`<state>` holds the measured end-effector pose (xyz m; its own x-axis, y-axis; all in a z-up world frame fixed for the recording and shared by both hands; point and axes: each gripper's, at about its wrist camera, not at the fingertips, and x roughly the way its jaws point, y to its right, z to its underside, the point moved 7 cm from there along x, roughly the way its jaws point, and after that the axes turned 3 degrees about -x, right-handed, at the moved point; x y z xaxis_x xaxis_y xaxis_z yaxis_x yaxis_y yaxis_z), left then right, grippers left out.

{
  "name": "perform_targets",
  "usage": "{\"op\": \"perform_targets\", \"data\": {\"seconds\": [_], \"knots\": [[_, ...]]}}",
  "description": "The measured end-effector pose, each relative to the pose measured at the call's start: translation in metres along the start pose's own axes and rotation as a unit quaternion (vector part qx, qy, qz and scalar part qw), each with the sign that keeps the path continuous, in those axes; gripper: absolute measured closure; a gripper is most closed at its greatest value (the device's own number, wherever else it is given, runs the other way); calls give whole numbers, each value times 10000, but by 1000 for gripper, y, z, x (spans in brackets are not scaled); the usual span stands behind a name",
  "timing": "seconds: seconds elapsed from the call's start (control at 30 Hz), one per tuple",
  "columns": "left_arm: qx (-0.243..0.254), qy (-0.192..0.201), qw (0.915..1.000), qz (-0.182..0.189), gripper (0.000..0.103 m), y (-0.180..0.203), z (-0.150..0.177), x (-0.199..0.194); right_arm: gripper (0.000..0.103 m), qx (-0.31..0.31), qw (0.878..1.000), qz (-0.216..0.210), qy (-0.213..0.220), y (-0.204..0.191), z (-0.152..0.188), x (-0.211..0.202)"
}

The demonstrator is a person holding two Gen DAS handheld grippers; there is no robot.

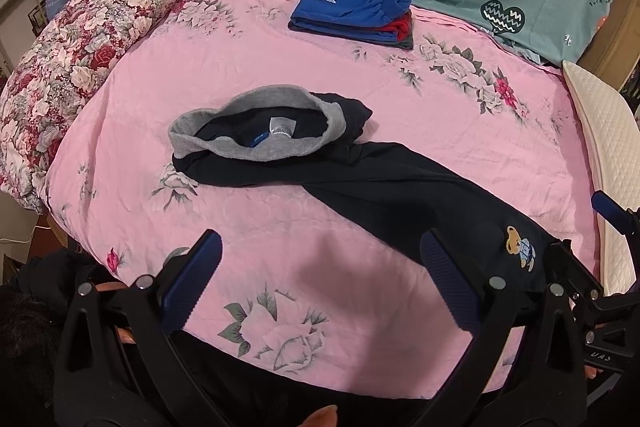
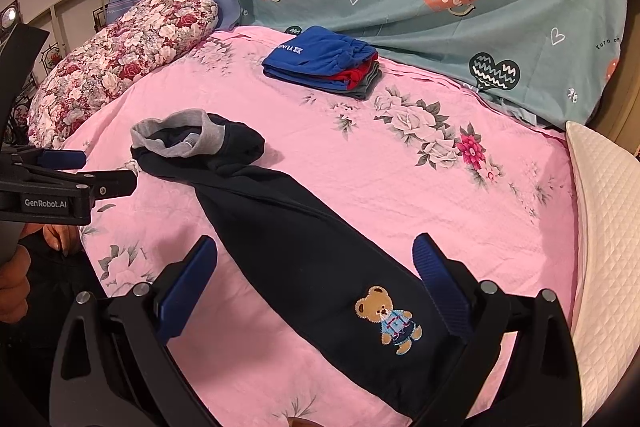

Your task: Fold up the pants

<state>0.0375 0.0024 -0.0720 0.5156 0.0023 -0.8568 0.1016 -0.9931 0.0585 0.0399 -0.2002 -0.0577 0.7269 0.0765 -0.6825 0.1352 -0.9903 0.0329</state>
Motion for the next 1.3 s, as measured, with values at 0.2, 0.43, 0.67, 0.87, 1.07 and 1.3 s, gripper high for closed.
{"op": "perform_targets", "data": {"seconds": [0.2, 0.43, 0.67, 0.87, 1.07, 1.3], "knots": [[-42, -25, 10000, -10, 2, 2, 5, 1, 5, -45, 10000, -53, -13, -4, 3, -1], [-95, -9, 9999, -37, 2, -1, 10, -2, 5, -103, 9999, -12, 37, -2, 4, -6], [-183, -54, 9998, -22, 2, -1, 7, -5, 5, -236, 9990, -52, 378, 2, 4, -21], [-182, 56, 9998, -55, 2, 14, 11, -19, 5, -274, 9975, -57, 656, 13, 0, -33], [-313, -143, 9993, -134, 2, 17, 33, -13, 5, -50, 9979, -240, 595, 21, 5, -33], [-344, -202, 9986, -337, 2, 3, 26, 4, 5, -88, 9975, -360, 595, 17, 1, -12]]}}
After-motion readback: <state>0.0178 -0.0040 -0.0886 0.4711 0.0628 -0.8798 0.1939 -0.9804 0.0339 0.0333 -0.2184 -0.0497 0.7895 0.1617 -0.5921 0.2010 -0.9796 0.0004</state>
